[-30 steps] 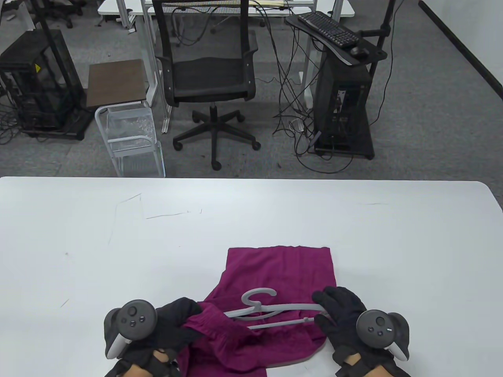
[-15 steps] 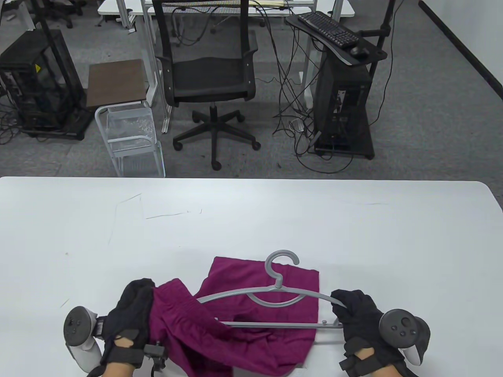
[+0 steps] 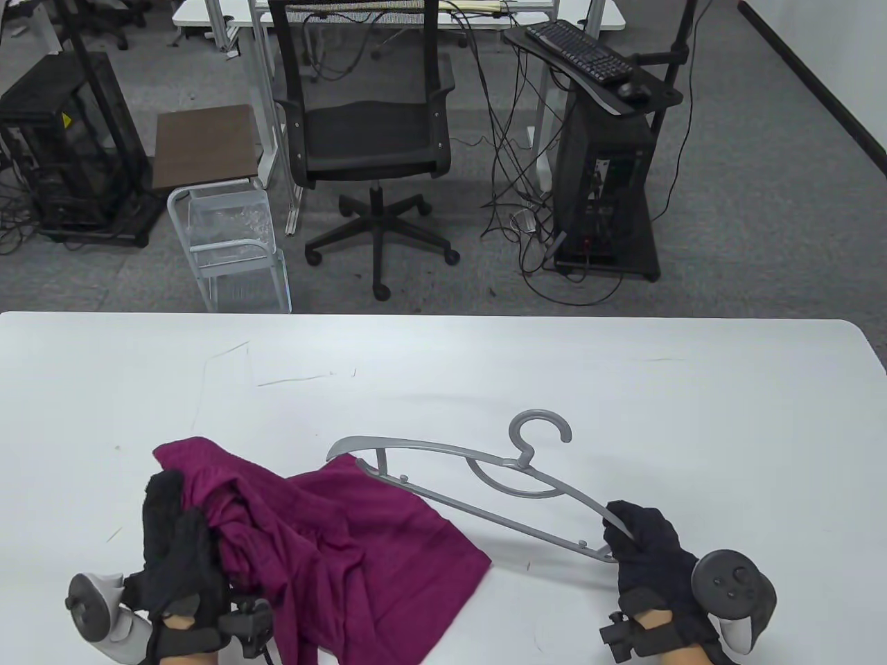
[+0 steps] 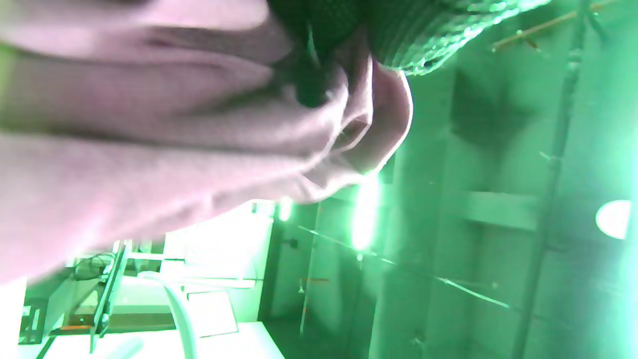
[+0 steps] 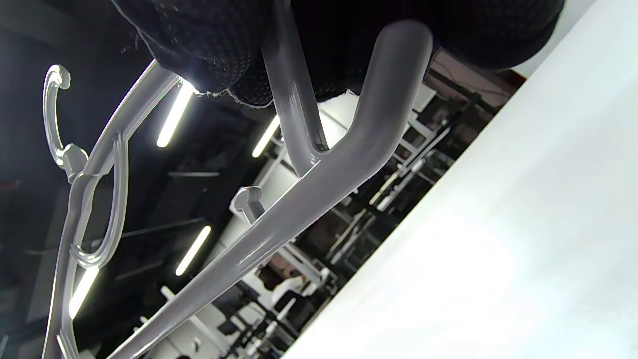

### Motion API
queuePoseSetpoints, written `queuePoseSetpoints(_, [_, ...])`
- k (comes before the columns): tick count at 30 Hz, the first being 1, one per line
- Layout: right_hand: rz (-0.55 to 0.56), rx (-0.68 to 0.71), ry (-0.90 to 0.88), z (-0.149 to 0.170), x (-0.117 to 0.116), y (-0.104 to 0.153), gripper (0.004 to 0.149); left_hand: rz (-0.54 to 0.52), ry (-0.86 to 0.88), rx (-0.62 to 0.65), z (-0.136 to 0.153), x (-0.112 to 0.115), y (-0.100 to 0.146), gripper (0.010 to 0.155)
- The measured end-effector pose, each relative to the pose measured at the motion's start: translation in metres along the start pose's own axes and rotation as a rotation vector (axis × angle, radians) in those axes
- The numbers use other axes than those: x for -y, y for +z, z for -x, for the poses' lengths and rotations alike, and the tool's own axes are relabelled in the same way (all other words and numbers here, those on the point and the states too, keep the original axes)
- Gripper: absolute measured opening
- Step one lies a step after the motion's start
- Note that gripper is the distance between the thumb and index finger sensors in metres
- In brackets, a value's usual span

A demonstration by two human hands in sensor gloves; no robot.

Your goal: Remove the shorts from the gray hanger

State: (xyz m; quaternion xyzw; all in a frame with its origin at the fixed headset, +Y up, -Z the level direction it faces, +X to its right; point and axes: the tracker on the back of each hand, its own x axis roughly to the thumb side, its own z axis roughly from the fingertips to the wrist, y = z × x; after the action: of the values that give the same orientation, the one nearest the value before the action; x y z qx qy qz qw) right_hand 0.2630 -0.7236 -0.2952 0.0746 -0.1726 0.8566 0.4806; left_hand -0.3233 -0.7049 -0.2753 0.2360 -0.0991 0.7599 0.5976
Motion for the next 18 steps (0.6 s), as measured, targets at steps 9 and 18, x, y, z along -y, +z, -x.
queuePoseSetpoints(9, [0.016, -0.010, -0.018, 0.001, 0.001, 0.001, 0.048, 0.135, -0.520, -0.221, 0.015, 0.021, -0.002, 0.055])
queuePoseSetpoints(18, [-0.010, -0.011, -0.012, 0.001, -0.001, 0.001, 0.048, 0.591, -1.176, -0.748, 0.093, 0.055, 0.009, 0.056])
